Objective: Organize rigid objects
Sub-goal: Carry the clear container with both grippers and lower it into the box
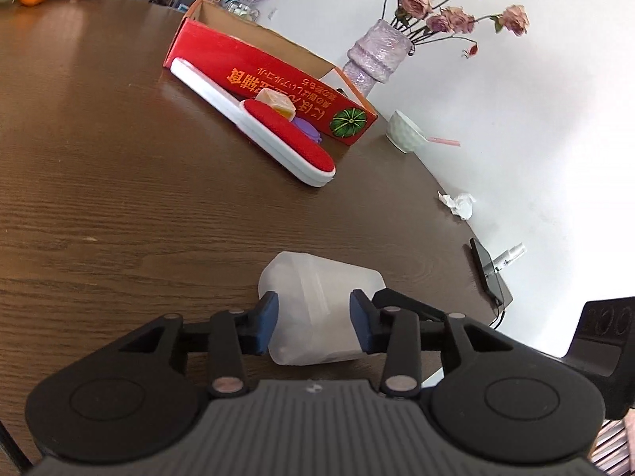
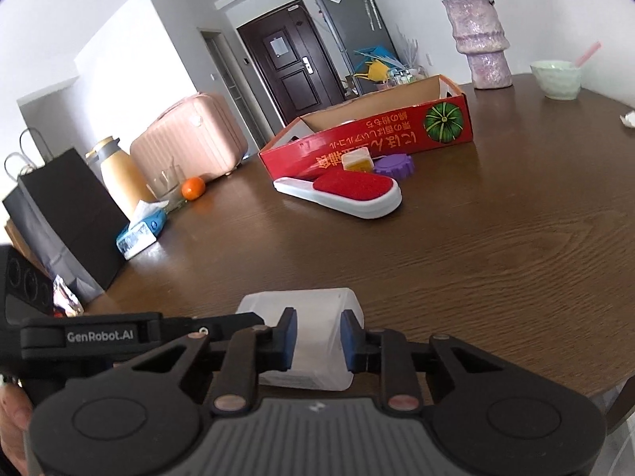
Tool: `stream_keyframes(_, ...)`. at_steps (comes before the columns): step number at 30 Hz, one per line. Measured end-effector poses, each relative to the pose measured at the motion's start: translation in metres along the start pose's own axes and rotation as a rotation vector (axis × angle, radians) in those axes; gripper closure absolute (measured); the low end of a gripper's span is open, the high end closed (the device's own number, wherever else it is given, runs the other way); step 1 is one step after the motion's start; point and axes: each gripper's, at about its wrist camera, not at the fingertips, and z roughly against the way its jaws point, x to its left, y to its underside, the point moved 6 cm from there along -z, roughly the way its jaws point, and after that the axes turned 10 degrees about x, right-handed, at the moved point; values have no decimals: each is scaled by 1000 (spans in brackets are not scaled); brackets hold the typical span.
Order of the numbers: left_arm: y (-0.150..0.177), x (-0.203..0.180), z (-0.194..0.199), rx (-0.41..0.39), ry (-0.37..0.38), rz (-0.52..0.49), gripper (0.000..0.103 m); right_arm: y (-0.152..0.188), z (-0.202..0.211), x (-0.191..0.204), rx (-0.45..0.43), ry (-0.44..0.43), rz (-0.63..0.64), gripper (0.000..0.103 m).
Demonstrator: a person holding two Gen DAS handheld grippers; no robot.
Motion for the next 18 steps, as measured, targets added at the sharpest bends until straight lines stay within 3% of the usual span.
stream_keyframes(2,-2,2,1,-4,14,4,68,-1,-3,-2,1,-11,-12,75)
stream_keyframes(4,-3,-2,5,-27,5,-29,81,-3,-5,0,-5,0,-5,76)
stream_keyframes(11,-20,-23,20,-136,-2,-111,81,-17,9,8,-103,53,93,81)
stream_keyframes(14,-48,-36,28,-176,33,-127,82,-36,21,13,-169,59,122,82)
stream_keyframes(18,-108,-70,54,-338,58,-234,82,-86,42,27,-323,56,193,83)
